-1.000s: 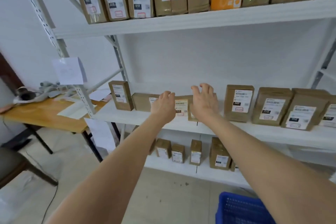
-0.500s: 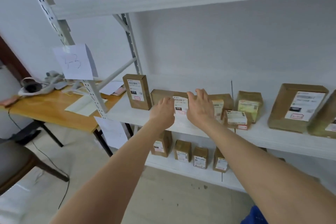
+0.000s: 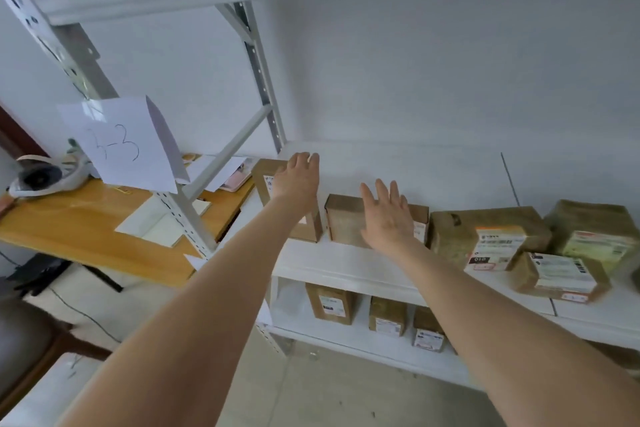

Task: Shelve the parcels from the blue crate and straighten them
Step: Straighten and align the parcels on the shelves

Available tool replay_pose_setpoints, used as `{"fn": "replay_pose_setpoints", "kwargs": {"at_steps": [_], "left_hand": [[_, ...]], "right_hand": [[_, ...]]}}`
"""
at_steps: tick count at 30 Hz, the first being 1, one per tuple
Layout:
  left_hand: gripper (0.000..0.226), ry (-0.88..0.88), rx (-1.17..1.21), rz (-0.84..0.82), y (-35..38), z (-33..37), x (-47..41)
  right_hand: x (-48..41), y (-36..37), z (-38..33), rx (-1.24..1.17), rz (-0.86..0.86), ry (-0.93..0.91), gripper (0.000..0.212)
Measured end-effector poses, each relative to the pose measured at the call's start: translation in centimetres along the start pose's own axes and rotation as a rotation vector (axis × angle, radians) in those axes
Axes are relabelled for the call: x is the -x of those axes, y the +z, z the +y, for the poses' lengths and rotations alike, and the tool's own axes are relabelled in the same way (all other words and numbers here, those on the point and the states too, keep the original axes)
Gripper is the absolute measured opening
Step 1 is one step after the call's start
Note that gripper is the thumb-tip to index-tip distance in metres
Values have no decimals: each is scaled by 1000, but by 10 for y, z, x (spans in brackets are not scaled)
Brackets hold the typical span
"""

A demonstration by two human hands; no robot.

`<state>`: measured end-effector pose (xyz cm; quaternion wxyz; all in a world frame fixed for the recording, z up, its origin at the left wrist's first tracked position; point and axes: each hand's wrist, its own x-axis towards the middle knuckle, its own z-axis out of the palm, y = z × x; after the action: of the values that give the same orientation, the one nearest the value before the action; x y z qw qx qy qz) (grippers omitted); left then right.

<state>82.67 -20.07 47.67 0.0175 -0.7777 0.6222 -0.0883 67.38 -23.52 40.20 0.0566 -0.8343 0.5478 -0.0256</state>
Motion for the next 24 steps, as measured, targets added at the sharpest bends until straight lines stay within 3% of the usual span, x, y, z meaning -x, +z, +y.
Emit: {"fn": "replay_pose_setpoints", "kwargs": {"at_steps": [3,7,24], "left_hand": [[83,36,-56,-51,9,-20,-29],[75,109,-129,-131,24,-39,-52],[64,201,-123,-63,46,-74,-84]], "right_hand": [[-18,12,-8,26,-33,87,90],[-31,24,-24,45,-91,174,88],[-66,35,-65,7,-30,189,92]]}}
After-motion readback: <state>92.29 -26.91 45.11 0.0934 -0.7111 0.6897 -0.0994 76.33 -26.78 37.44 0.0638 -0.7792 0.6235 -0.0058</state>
